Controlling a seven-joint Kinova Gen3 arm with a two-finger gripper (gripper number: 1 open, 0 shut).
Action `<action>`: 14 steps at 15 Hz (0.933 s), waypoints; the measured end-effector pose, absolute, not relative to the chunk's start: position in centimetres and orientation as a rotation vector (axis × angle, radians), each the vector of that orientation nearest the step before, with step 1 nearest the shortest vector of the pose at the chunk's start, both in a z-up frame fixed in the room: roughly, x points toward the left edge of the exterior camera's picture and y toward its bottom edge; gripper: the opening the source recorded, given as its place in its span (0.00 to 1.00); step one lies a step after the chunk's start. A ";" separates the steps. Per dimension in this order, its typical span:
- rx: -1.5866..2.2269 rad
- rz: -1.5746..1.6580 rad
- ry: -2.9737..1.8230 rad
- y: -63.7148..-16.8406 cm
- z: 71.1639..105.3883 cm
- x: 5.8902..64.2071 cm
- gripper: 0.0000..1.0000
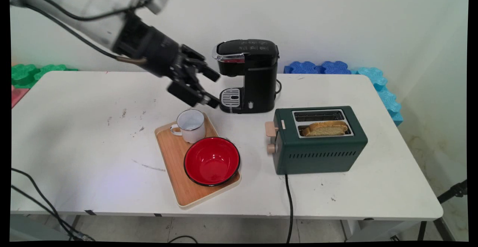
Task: Press the toaster switch
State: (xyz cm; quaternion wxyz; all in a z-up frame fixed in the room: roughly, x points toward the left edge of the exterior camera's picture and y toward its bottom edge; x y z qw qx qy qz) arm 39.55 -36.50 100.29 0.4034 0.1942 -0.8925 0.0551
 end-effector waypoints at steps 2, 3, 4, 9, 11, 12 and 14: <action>0.472 0.149 -2.260 -37.5 99.0 37.7 1.00; 0.465 0.150 -2.262 -38.0 98.5 37.0 1.00; 0.457 0.152 -2.265 -38.5 97.8 36.1 0.00; 0.429 0.157 -2.289 -40.4 95.2 32.9 0.00; 0.423 0.151 -2.304 -41.0 94.2 31.9 0.00; 0.422 0.147 -2.311 -41.2 93.8 31.5 0.00; 0.421 0.138 -2.322 -41.6 93.0 30.7 0.00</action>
